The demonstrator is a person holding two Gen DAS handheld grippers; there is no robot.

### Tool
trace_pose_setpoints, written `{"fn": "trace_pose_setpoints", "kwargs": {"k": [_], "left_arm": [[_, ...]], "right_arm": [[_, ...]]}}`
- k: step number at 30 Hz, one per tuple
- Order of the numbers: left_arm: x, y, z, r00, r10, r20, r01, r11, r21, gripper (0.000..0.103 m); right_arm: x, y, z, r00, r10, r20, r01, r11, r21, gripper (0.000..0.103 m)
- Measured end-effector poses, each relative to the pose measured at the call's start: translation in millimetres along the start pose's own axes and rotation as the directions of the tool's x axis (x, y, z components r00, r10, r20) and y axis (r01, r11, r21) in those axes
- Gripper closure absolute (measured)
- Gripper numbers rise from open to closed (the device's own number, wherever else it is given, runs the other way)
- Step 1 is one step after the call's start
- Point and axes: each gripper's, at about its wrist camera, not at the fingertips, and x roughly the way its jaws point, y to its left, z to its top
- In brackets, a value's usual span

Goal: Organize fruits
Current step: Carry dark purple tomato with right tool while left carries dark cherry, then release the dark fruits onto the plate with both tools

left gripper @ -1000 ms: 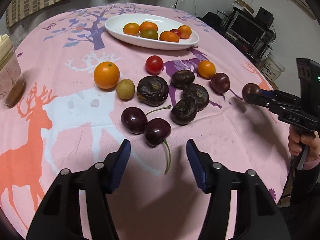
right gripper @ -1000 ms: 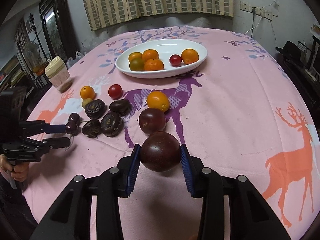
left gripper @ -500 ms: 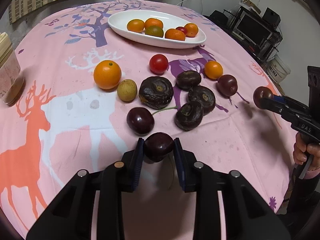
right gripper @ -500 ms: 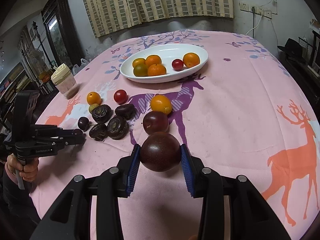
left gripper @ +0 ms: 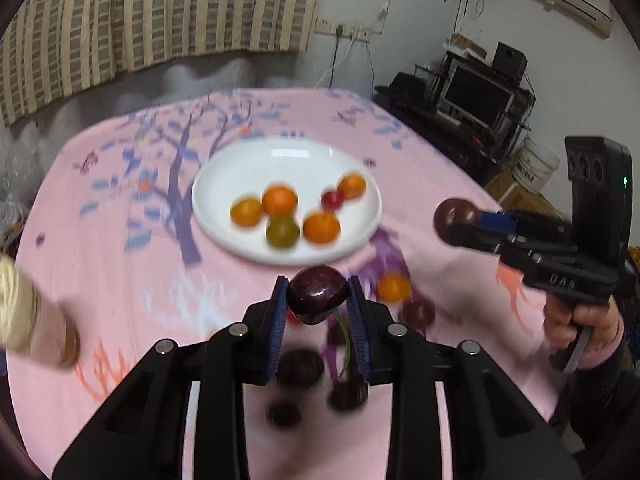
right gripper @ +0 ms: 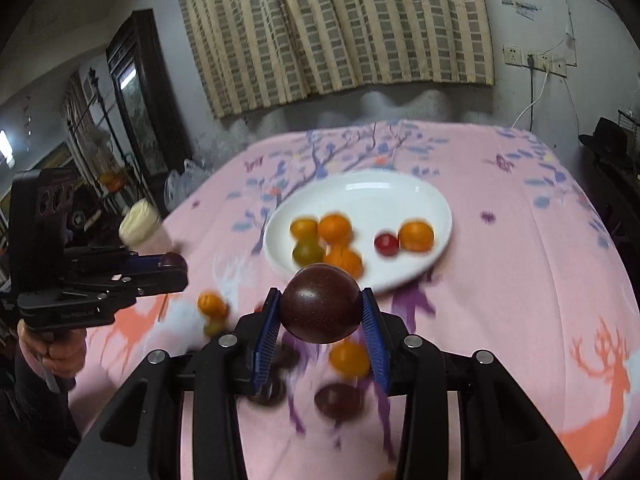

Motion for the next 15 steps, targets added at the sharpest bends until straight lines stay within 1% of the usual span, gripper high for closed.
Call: {"fn": "trace_pose_setpoints", "kwargs": {"k": [1, 3, 5, 6, 8, 11, 13, 15], "left_arm": [[12.2, 2.5, 18.6, 1.0, 0.011, 0.01, -0.011, 1.0, -0.003, 0.074], [35.7, 11.2, 43.5, 0.999, 0.039, 0.011, -0.038, 0.999, -0.026, 0.074], [61.7, 21.6, 61.9, 0.997, 0.07, -0.005, -0.071, 0.996, -0.049, 0.074], [80.6, 29.6, 71.9, 0.996, 0.083, -0.025, -0.084, 0.994, -0.064, 0.074], [109.5, 42.3, 82.5, 0.992, 0.108, -0.063, -0.112, 0.991, -0.076, 0.074], [148.1, 59.1, 89.1, 0.982, 0.145, -0.122, -0.155, 0.985, -0.077, 0.074], [160.4, 67.6, 89.2, 0.979, 0.142, -0.148, -0.156, 0.984, -0.087, 0.074], [166.4, 72.9, 89.7, 0.978, 0.138, -0.155, -0.154, 0.984, -0.094, 0.074]], "right_arm": [[13.0, -5.2, 12.8, 1.0, -0.01, 0.006, 0.01, 1.0, 0.012, 0.063], [39.0, -16.1, 30.1, 1.0, -0.025, -0.003, 0.025, 0.999, 0.043, 0.062], [65.9, -26.1, 40.9, 0.999, -0.042, -0.028, 0.043, 0.997, 0.059, 0.062], [80.7, -31.1, 45.2, 0.998, -0.048, -0.043, 0.051, 0.997, 0.061, 0.062], [104.3, -38.9, 49.8, 0.996, -0.059, -0.067, 0.063, 0.996, 0.063, 0.062], [131.7, -47.2, 54.0, 0.993, -0.063, -0.103, 0.069, 0.996, 0.064, 0.062], [140.7, -48.8, 55.8, 0.992, -0.058, -0.111, 0.065, 0.996, 0.058, 0.062], [145.5, -48.7, 57.5, 0.992, -0.061, -0.109, 0.065, 0.997, 0.041, 0.062]]}}
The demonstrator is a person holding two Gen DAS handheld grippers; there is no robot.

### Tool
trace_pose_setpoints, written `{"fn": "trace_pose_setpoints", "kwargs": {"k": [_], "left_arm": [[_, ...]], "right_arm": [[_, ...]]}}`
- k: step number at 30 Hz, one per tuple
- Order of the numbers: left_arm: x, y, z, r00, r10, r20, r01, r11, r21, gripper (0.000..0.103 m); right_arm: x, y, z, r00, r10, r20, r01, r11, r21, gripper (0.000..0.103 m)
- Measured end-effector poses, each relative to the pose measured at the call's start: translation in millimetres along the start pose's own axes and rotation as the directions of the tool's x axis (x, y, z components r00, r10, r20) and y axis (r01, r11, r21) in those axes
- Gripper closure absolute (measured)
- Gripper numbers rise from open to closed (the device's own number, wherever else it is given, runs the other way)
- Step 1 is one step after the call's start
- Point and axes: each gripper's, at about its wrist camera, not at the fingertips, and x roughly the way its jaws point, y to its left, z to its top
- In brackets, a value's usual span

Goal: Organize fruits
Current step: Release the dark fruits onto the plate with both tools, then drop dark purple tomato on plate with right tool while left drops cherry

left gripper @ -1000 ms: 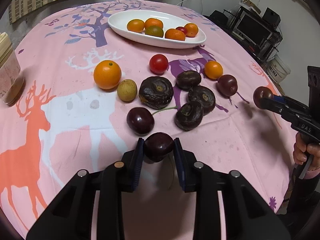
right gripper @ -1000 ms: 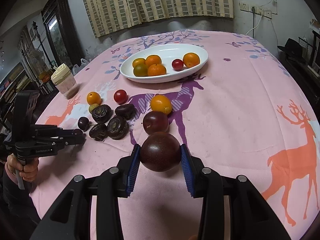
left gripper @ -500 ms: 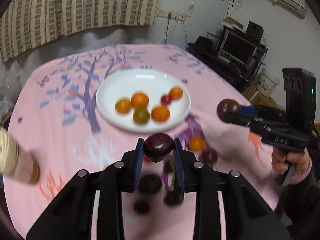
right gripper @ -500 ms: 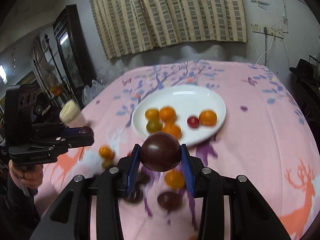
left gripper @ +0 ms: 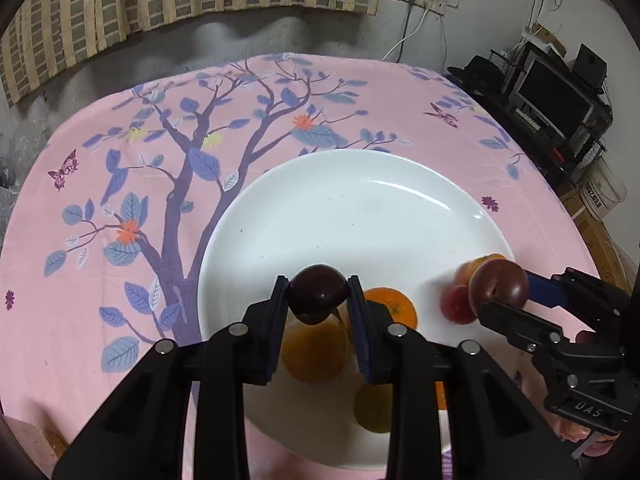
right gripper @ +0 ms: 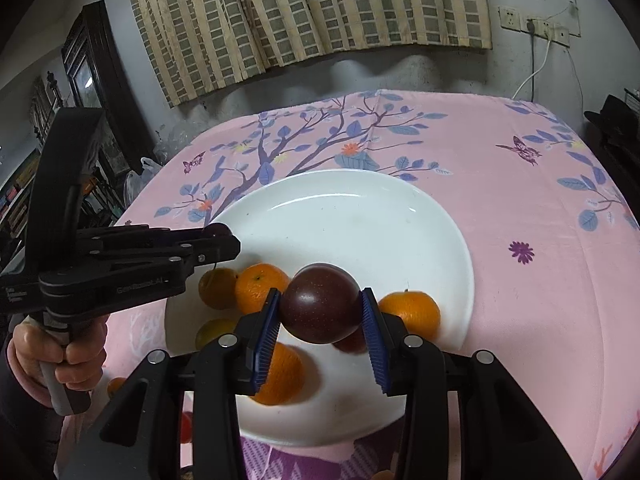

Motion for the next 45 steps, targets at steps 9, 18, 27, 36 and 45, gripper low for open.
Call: {"fn": "trace_pose_setpoints", "kwargs": {"k": [9, 18, 27, 36, 45], "left_arm": [[-57.8, -9.6, -22.8, 0.993, 0.058, 0.101, -0.059, 0.998, 0.005, 0.01], [-144.7, -1.5, -138.4, 0.981, 0.052, 0.186, -0.048, 0.998, -0.03, 0.005], [-148.3, 30.8, -232.0, 0.994, 0.001, 0.11, 0.016, 0.989, -0.149, 0.005], [-152.1, 14.6, -252.3, 0.993, -0.03, 0.117, 0.043, 0.993, -0.11, 0.005], [-143.0, -0.3, -253.4, 0.994, -0.016, 0.106, 0.021, 0.999, -0.046, 0.005]], "right_arm": [[-30.9, 20.0, -6.3, 0.999, -0.01, 0.045, 0.014, 0.995, -0.094, 0.034], [-86.7, 52.7, -72.2, 1.0, -0.005, 0.029, 0.011, 0.979, -0.203, 0.027], [-111.4, 54.0, -127.5, 1.0, -0.001, 0.002, 0.001, 0.98, -0.197, 0.019], [-101.0, 45.9, -151.2, 0.998, -0.002, -0.067, -0.008, 0.988, -0.151, 0.035], [-88.2, 46.7, -157.1, 0.993, -0.023, -0.116, 0.004, 0.987, -0.161, 0.042]]}}
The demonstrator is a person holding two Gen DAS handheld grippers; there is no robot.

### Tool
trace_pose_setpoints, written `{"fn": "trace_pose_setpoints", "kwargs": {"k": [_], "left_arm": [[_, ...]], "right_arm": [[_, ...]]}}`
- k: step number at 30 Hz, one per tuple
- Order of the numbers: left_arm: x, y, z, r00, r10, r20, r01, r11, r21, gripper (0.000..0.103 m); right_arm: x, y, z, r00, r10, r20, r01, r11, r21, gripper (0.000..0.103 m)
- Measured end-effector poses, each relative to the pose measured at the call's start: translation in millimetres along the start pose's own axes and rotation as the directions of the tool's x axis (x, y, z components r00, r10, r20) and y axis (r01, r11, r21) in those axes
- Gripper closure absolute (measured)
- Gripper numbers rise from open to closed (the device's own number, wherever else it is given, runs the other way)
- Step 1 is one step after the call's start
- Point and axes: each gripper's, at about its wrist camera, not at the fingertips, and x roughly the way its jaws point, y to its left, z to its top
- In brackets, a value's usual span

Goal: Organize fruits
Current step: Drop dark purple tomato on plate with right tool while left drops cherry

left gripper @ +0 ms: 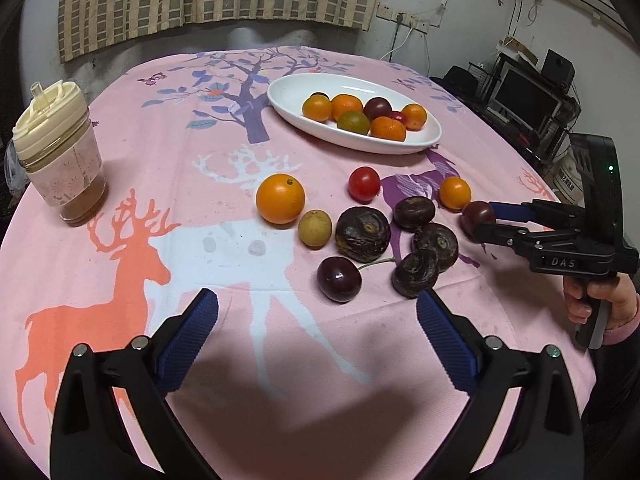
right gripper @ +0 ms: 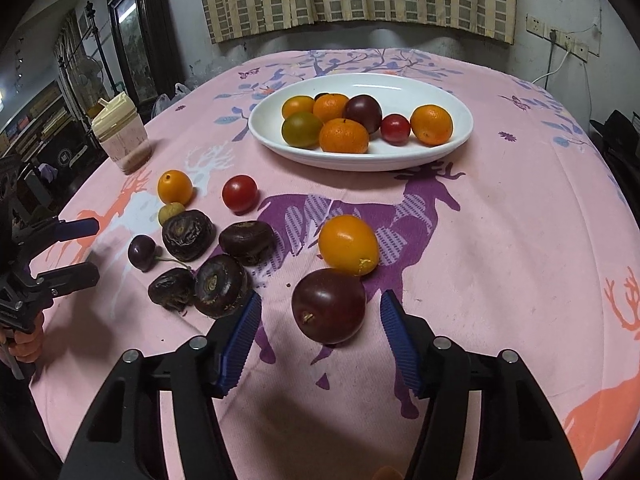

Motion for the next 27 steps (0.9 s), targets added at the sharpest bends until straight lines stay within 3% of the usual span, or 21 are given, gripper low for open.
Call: {"fn": "trace_pose_setpoints", "kwargs": {"k": [8, 11, 13, 15, 23, 27], "left_arm": [[2.9, 0.7, -1.7, 1.0, -0.005, -0.008, 0.005, 1.0, -0.002, 0.005], [7.1, 0.2, -3.1, 1.0, -0.009, -0.022, 0.009, 1.0, 0.003, 0.007], [12.6, -0.8, -3.3, 0.999, -0.015, -0.04, 0.016, 1.0, 0.012, 0.027], [19.5, -0.7, -2.1, 0.998, -0.025, -0.066, 0.026, 1.0, 0.011, 0.039], [30.7, -7.9, 8.0, 0.996, -0.041, -0.085, 0.044, 0.998, 0.034, 0.048], [37.9, -15.4, 12.3, 0.995, -0.036, -0.097, 0.042, 0.997, 0.064, 0.059]], "right_arm": [[3.5, -1.1, -1.4, 1.0, -0.015, -0.009, 0.015, 1.0, -0.004, 0.064], [1.5, -7.2, -0.9, 1.0, 0.01, -0.006, -0.01, 1.0, 0.026, 0.064], [-1.6, -11.4, -0.3, 1.0, 0.026, 0.005, -0.026, 0.998, 0.05, 0.064], [-5.3, -14.2, 0.2, 1.0, 0.022, 0.02, -0.023, 0.998, 0.059, 0.064], [-9.4, -17.1, 1.3, 0.999, 0.024, 0.035, -0.026, 0.997, 0.071, 0.064], [-10.5, -19.1, 1.3, 0.999, 0.022, 0.039, -0.025, 0.997, 0.075, 0.064]]}}
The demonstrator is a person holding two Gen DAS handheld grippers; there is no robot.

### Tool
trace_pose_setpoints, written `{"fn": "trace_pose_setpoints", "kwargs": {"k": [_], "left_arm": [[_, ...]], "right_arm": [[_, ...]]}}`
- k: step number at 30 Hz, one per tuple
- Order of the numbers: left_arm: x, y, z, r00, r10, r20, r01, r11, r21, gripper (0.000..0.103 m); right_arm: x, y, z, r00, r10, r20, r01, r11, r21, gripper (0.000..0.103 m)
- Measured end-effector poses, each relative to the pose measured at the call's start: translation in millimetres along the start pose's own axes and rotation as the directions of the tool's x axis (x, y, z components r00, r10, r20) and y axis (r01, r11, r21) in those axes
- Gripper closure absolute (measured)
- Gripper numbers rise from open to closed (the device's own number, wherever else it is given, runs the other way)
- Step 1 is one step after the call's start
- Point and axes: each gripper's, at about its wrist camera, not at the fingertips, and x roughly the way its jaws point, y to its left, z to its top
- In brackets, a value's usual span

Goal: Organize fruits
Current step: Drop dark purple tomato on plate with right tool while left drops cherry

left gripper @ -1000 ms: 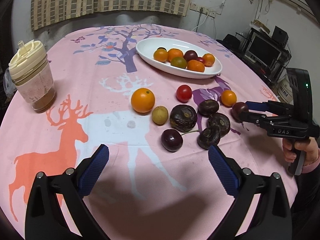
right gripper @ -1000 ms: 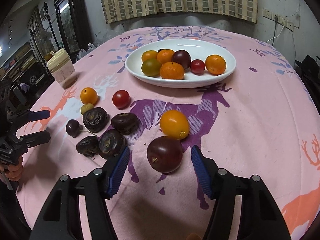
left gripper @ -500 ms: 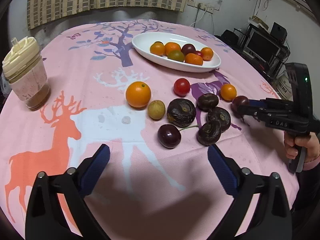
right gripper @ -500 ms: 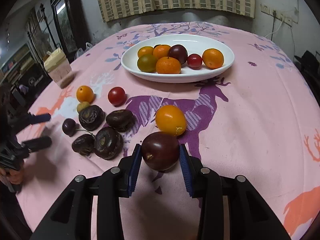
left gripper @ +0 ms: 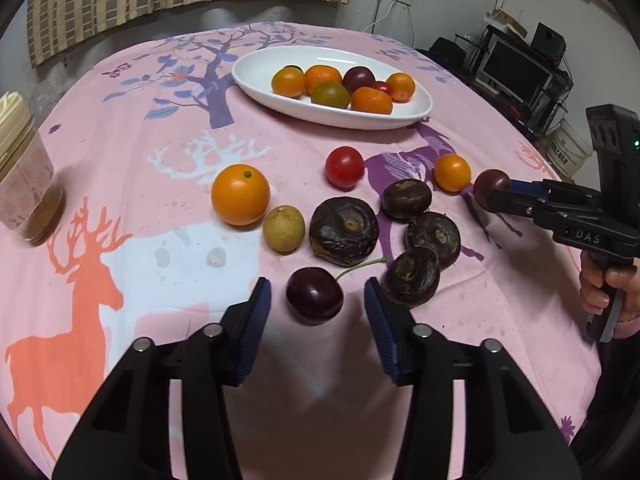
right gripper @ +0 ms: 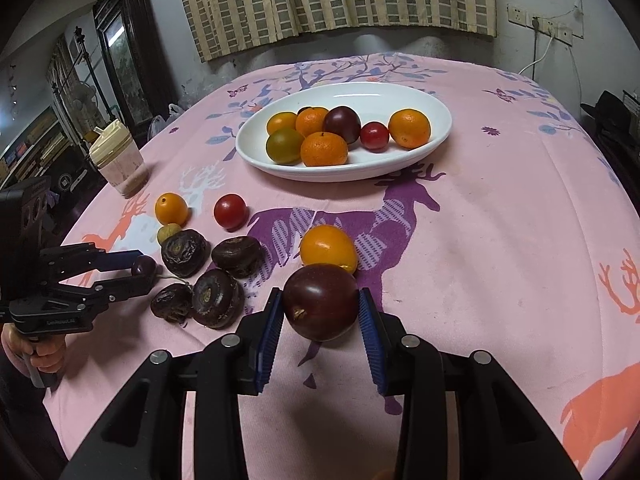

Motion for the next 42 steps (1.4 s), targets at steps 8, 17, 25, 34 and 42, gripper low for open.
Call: {"fn": "trace_pose_setpoints", "kwargs": {"k": [8, 17, 25, 34, 42], "left_arm": [[1.3, -1.3, -2.3, 1.0, 0.013, -0.015, -0.013, 1.0, 0.013, 0.074], [-39.4, -9.4, 73.4, 0.992, -0.056, 0.111, 0.043, 0.992, 0.117, 0.074], [30.9, -10.2, 194.8, 0.989, -0.021, 0.148, 0.012, 0.998, 0.06, 0.074], [83.1, 5.4, 221.0, 0.988, 0.099, 0.115, -0.099, 0.995, -0.009, 0.017], [13.3, 6.0, 172.8, 0.985, 0.075, 0.156, -0.076, 0.997, -0.001, 0.007]], "right_arm": [[0.1, -2.6, -0.1, 1.0, 0.0, 0.001, 0.0, 1.0, 0.008, 0.064], [-20.4, -0.3, 38.0, 0.992, 0.077, 0.099, -0.08, 0.996, 0.028, 0.065], [33.4, -35.1, 120.6, 0.988, -0.038, 0.15, 0.023, 0.995, 0.101, 0.064], [74.5, -51.6, 131.9, 0.993, -0.015, 0.12, 0.003, 0.995, 0.097, 0.055], [21.8, -19.3, 97.4, 0.989, -0.049, 0.141, 0.054, 0.998, -0.026, 0.046]]}}
